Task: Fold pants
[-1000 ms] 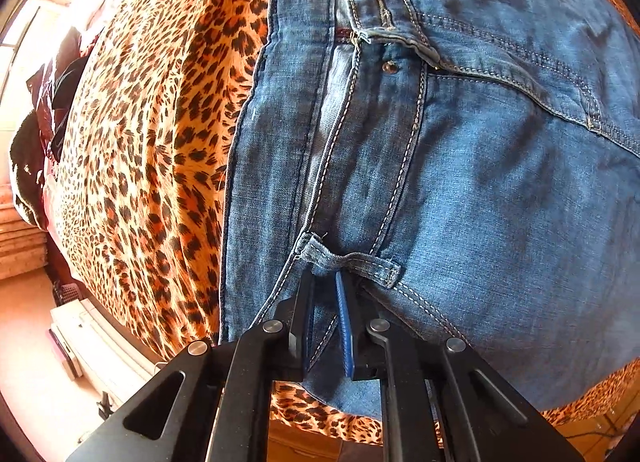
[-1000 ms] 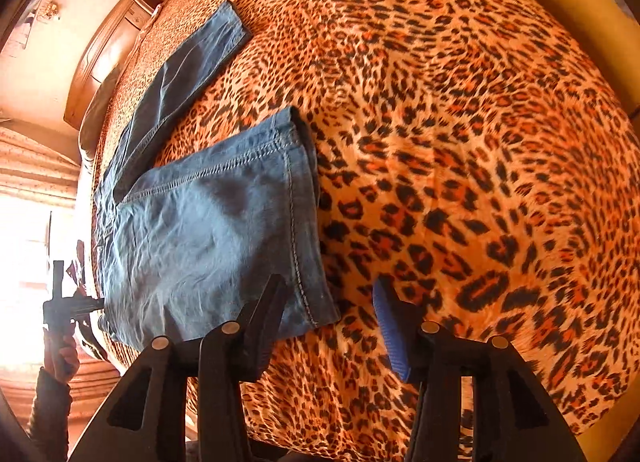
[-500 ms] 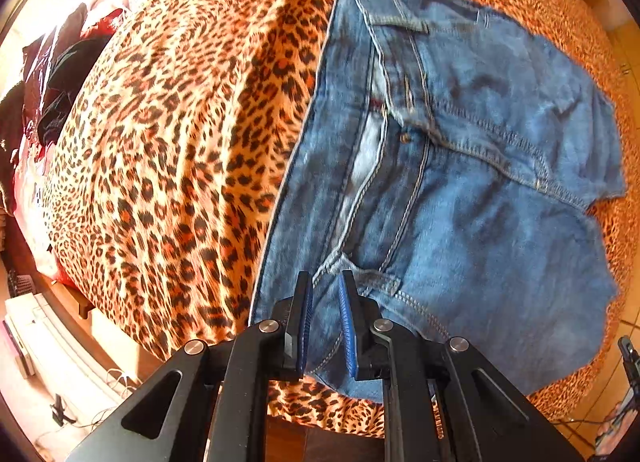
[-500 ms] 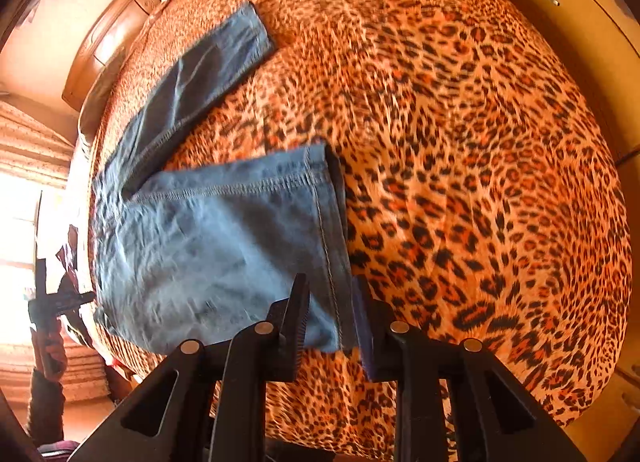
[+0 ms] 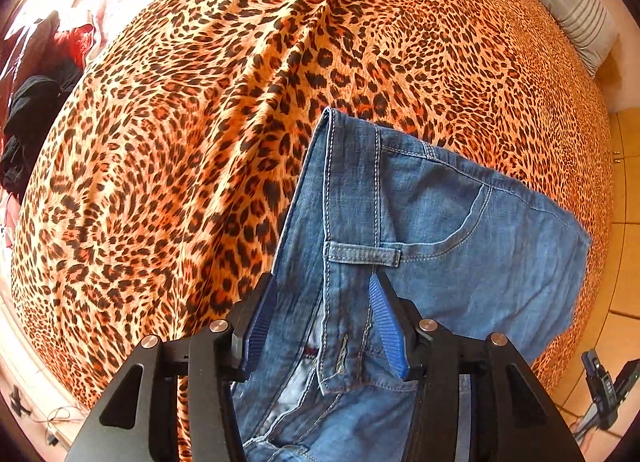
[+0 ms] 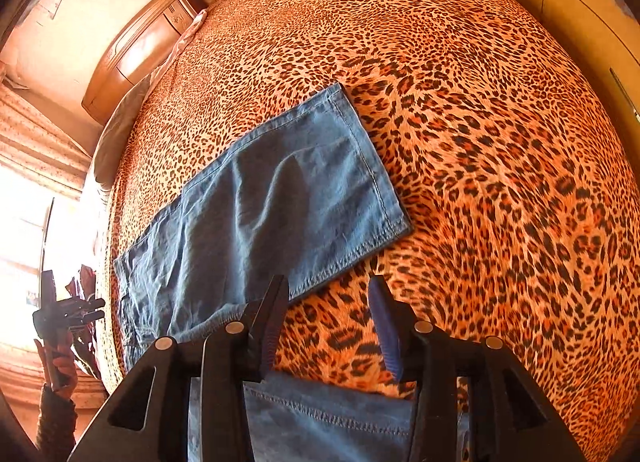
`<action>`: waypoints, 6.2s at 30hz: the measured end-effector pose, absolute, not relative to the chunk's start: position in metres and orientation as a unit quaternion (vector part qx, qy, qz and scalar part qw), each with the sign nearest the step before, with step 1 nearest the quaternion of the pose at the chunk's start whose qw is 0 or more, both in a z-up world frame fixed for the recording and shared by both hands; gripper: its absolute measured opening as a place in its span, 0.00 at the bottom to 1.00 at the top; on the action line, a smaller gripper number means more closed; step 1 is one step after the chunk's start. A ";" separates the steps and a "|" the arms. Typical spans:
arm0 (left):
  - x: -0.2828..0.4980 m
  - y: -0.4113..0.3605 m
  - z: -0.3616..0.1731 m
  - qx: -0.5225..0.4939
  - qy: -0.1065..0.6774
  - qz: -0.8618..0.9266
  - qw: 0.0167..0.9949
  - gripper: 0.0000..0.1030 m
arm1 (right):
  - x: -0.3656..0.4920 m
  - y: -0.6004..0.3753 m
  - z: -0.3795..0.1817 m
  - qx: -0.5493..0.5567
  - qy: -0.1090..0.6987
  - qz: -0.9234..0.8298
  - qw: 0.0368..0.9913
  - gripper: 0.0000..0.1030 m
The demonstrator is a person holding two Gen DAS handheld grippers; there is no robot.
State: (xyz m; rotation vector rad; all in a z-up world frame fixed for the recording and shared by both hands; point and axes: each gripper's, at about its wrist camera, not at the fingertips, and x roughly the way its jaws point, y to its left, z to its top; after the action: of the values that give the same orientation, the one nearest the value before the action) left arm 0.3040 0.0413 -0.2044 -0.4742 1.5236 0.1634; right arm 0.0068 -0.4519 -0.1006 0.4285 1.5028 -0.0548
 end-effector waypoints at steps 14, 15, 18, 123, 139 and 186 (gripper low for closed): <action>0.353 0.021 -0.256 -0.149 0.710 0.101 0.681 0.20 | 0.047 -0.463 -0.190 0.113 0.729 -0.061 0.672 0.01; 0.356 0.020 -0.260 -0.144 0.708 0.109 0.683 0.18 | 0.047 -0.465 -0.185 0.116 0.722 -0.060 0.679 0.01; 0.360 0.016 -0.269 -0.117 0.708 0.124 0.685 0.16 | 0.044 -0.490 -0.187 0.142 0.721 -0.084 0.674 0.01; 0.028 0.027 -0.177 -0.149 0.660 0.061 0.734 0.25 | -0.265 -0.464 -0.032 0.160 0.683 -0.150 0.697 0.27; 0.057 0.026 -0.213 -0.271 0.662 0.057 0.696 0.41 | -0.237 -0.475 -0.103 0.516 0.578 -0.177 0.606 0.55; 0.053 0.024 -0.227 -0.285 0.705 0.081 0.645 0.09 | -0.218 -0.491 -0.140 0.503 0.605 -0.172 0.594 0.06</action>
State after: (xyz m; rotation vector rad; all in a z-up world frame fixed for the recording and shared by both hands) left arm 0.0528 0.0243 -0.2269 -0.6482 1.6041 0.1846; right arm -0.2177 -0.4914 -0.1395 1.1681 1.4051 -0.3990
